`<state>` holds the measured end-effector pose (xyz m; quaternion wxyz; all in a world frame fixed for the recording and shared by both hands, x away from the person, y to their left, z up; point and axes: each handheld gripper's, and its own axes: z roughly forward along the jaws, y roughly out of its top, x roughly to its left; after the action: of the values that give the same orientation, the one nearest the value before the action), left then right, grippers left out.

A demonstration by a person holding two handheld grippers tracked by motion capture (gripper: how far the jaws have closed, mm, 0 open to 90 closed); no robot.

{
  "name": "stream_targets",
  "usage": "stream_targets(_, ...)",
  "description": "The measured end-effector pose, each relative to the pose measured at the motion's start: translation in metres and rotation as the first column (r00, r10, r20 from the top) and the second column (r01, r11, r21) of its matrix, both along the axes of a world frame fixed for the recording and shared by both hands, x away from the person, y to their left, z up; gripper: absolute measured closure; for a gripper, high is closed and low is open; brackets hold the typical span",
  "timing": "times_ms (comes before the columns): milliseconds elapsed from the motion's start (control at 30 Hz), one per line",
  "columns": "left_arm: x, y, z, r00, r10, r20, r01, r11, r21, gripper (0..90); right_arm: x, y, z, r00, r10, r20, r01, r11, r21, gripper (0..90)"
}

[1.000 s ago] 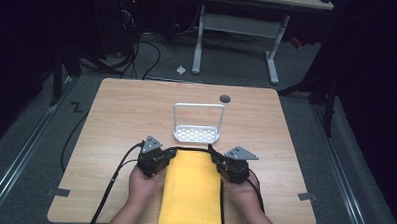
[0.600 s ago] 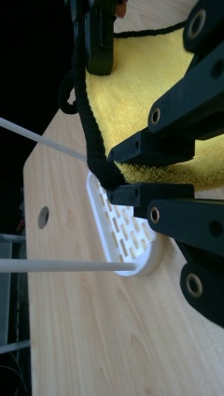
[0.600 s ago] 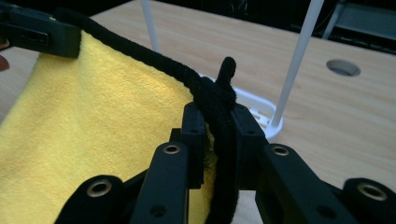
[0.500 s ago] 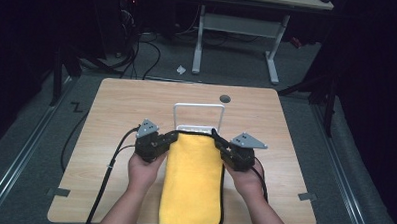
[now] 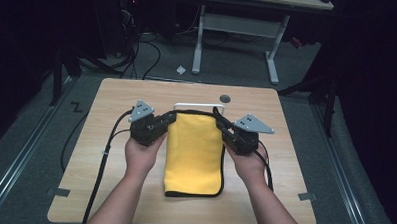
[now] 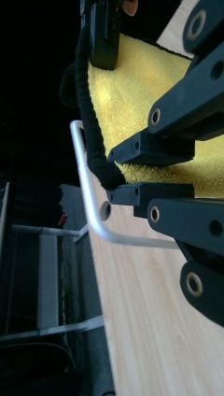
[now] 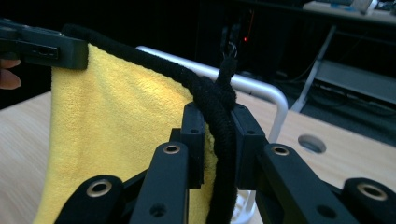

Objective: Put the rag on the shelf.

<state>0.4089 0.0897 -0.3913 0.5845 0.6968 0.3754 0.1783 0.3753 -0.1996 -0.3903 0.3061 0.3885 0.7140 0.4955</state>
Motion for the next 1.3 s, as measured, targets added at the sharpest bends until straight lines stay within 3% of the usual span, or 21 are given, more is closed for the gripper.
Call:
stream_targets(333, 0.003, 0.001, 0.030, 0.9966, 0.016, 0.080, -0.015, 0.9998, -0.010, 81.4, 0.003, 0.004, 0.025, 0.9965, -0.001, 0.083, 0.000, 1.000, 0.012, 78.6)
stream_targets(833, 0.013, -0.007, 0.059, 0.9885, -0.003, 0.152, 0.005, 0.9999, -0.011, 81.6, 0.011, -0.007, 0.054, 0.9909, -0.015, 0.134, 0.009, 0.999, 0.046, 78.7)
stream_targets(1100, 0.027, -0.009, 0.063, 0.9863, 0.003, 0.165, -0.002, 1.0000, -0.003, 81.5, 0.023, -0.010, 0.062, 0.9883, -0.013, 0.152, 0.004, 0.998, 0.060, 78.7)
stream_targets(1300, 0.048, -0.011, 0.059, 0.9875, 0.006, 0.157, -0.010, 0.9997, 0.021, 81.6, 0.044, -0.011, 0.055, 0.9918, -0.017, 0.127, 0.008, 0.998, 0.070, 78.8)
